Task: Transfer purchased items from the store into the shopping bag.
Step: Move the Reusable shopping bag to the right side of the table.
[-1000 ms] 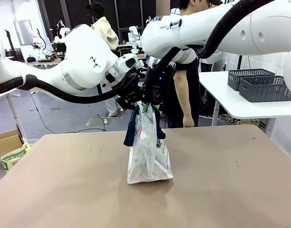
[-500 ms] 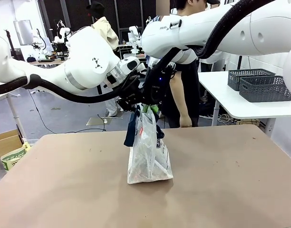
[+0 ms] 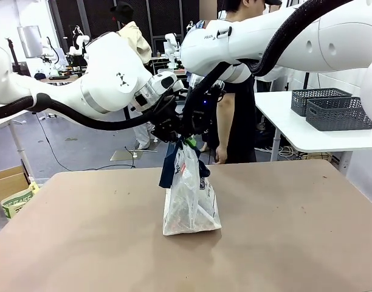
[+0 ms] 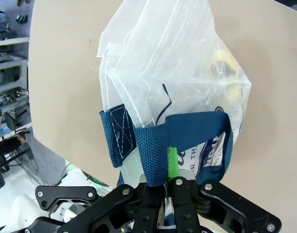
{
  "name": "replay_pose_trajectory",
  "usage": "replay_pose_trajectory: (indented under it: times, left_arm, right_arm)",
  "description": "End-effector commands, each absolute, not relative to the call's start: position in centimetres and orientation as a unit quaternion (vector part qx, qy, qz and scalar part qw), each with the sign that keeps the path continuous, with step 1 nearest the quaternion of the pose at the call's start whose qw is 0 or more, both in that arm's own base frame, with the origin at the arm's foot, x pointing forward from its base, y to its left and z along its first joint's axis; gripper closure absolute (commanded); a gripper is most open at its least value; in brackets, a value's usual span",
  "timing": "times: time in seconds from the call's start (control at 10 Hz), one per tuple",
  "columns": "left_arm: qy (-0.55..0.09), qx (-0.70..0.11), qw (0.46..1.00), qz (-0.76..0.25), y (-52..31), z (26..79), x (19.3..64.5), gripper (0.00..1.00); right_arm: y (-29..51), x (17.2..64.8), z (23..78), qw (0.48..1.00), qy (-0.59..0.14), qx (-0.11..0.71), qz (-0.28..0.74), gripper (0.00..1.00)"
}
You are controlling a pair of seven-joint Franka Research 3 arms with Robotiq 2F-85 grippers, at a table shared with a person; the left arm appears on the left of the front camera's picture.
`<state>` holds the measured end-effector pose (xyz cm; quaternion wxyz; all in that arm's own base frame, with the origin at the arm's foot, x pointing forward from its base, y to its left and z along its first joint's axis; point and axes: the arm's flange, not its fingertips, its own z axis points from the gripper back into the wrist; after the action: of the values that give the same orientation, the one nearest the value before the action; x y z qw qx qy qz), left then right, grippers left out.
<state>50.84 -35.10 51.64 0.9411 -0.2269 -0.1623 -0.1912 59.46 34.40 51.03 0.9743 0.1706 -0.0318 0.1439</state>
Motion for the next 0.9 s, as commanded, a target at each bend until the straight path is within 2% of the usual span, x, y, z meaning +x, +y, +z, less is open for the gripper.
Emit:
replay_pose_trajectory:
  times: [0.0, 0.8]
  left_arm:
    - [-0.15, -0.198, 0.954, -0.169, -34.9, 52.2, 50.6, 1.0]
    - [-0.145, -0.174, 0.959, -0.173, -35.2, 52.7, 49.4, 1.0]
  right_arm:
    - [34.2, 59.8, 50.8, 0.972, -0.015, 0.185, 0.147, 1.0]
    - [33.7, 59.8, 50.8, 0.967, -0.022, 0.194, 0.166, 1.0]
